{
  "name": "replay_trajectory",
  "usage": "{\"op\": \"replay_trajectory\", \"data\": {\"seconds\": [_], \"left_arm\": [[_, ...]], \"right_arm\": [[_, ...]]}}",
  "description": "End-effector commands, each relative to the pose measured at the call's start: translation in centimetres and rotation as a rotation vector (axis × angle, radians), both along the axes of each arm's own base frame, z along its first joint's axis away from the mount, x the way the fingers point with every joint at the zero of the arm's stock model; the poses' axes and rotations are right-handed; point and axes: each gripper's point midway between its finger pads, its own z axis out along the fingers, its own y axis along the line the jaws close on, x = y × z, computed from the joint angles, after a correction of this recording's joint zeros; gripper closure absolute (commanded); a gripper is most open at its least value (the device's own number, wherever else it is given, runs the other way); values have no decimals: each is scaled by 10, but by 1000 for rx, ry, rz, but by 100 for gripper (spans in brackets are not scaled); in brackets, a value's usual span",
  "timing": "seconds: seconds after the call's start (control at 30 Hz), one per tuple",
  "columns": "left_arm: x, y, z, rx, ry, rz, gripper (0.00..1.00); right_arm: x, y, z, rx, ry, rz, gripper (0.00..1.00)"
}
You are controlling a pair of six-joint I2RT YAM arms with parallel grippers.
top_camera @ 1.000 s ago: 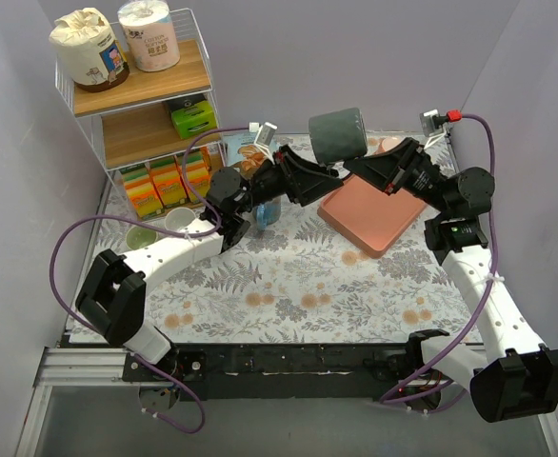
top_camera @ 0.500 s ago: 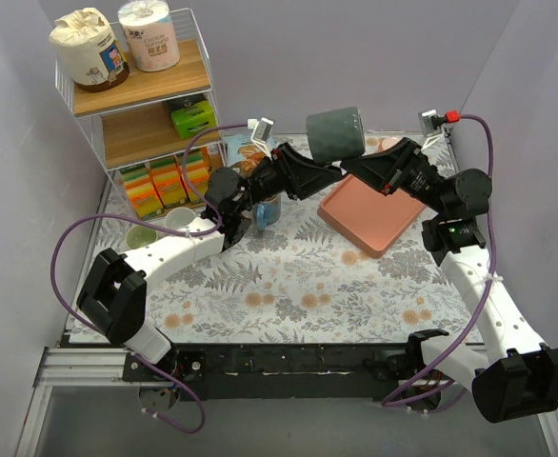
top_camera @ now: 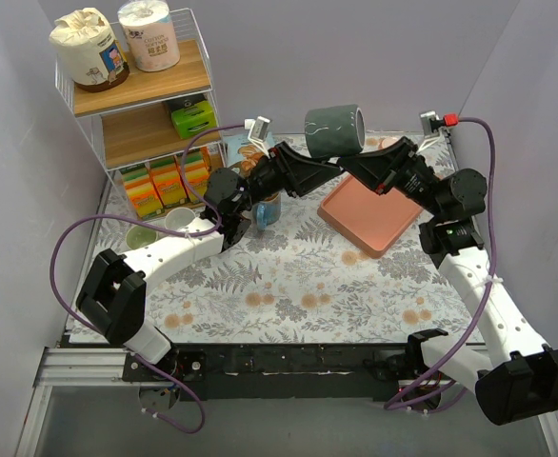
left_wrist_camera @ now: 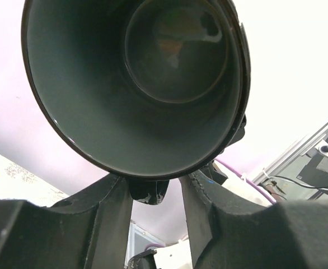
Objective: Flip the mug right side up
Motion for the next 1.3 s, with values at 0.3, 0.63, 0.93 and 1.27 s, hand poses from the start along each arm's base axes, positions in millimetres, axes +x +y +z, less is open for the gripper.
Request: {"op": "replay_trajectory", "data": {"seconds": [0.3, 0.63, 0.93, 1.27], "left_arm": [[-8, 18, 40, -132, -44, 35, 100], [-6, 27, 38, -110, -43, 97, 100], [3, 31, 29, -71, 11, 155, 100], [21, 24, 0, 29, 107, 181, 100]], "right_arm": [[-28, 10, 2, -19, -83, 60, 99], [-16, 4, -11, -46, -20, -19, 63], [-5, 5, -21, -53, 46, -43, 48], [5, 5, -37, -50, 120, -56, 46]]}}
